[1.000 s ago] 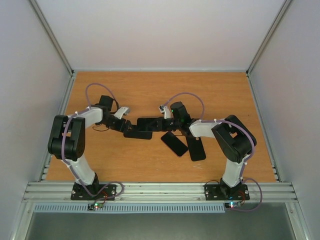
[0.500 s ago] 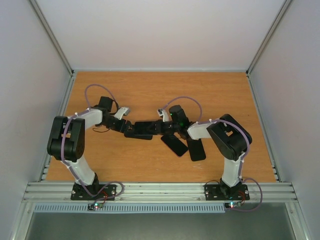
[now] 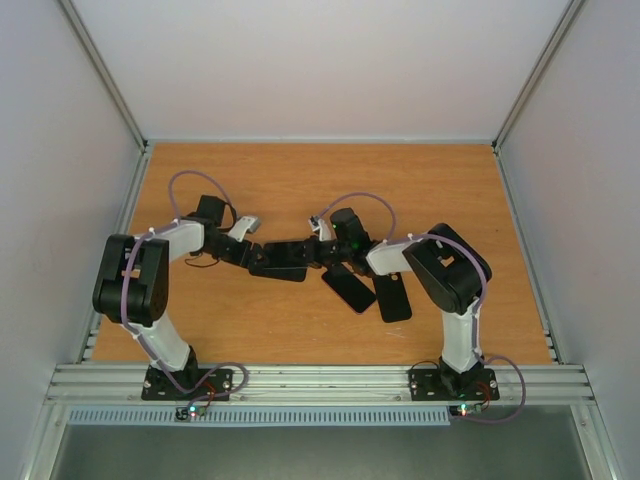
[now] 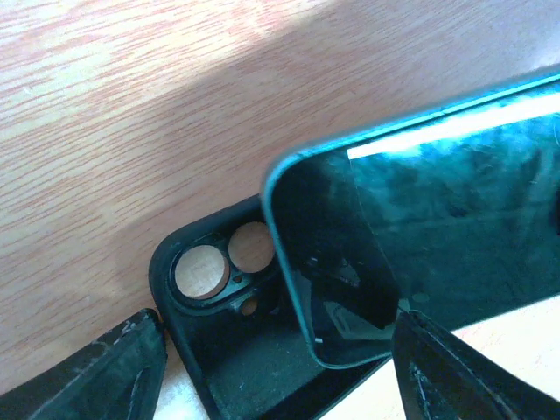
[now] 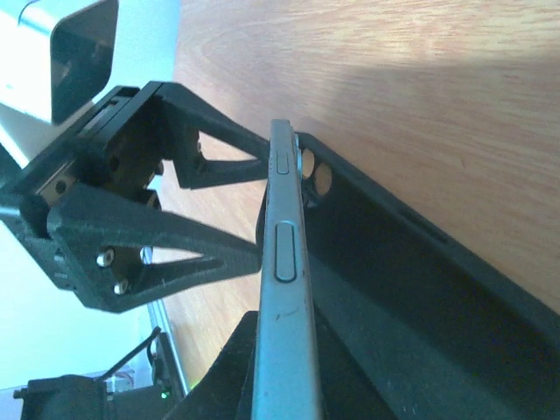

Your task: Put the phone into the phone case

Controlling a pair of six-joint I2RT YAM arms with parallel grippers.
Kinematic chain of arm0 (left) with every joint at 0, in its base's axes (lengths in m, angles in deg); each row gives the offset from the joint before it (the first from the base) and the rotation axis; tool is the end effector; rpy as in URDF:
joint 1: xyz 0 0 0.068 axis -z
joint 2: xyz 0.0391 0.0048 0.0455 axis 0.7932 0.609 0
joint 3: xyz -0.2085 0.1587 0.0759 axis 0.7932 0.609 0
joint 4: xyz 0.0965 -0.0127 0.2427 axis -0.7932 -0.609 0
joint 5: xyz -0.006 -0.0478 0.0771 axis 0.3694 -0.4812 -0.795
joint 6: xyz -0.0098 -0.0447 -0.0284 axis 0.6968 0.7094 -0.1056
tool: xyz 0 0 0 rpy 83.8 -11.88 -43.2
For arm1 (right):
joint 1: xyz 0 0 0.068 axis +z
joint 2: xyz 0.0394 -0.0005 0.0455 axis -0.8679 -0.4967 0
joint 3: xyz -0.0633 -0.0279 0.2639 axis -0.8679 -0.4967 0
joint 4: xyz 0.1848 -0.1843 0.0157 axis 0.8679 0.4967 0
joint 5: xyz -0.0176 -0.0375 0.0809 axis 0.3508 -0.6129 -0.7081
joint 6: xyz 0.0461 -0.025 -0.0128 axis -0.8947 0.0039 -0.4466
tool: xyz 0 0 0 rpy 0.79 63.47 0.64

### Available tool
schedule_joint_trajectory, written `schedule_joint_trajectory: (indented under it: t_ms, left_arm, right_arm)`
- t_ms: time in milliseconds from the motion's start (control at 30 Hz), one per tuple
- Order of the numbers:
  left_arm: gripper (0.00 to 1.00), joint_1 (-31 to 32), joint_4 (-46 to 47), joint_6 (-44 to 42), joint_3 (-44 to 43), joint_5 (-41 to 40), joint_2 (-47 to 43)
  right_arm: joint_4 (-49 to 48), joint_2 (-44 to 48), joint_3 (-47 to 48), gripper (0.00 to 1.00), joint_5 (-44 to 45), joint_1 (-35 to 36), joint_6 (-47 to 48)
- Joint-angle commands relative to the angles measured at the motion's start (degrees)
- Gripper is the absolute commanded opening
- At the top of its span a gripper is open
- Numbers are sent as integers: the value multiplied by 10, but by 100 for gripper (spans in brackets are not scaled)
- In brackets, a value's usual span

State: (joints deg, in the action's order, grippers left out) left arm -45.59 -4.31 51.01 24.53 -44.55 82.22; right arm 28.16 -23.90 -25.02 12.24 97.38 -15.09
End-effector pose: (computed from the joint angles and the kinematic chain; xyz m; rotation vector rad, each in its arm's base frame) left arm 0.2978 -0.0566 0.1396 0.6122 2.6369 -0.8379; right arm 0.2924 0.2496 0.1240 -0.1256 2.4599 1.5438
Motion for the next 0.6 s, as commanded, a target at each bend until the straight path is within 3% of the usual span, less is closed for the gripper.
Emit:
schedule_joint_trajectory:
  t_ms: [0, 567]
  left_arm:
    - [71, 4, -3, -6, 17, 3, -11]
    - [71, 4, 3, -9, 39, -1, -34]
  right_arm:
    - [-19, -19, 33, 1, -18, 5, -32]
    - [-31, -22, 23, 1, -12, 31, -84]
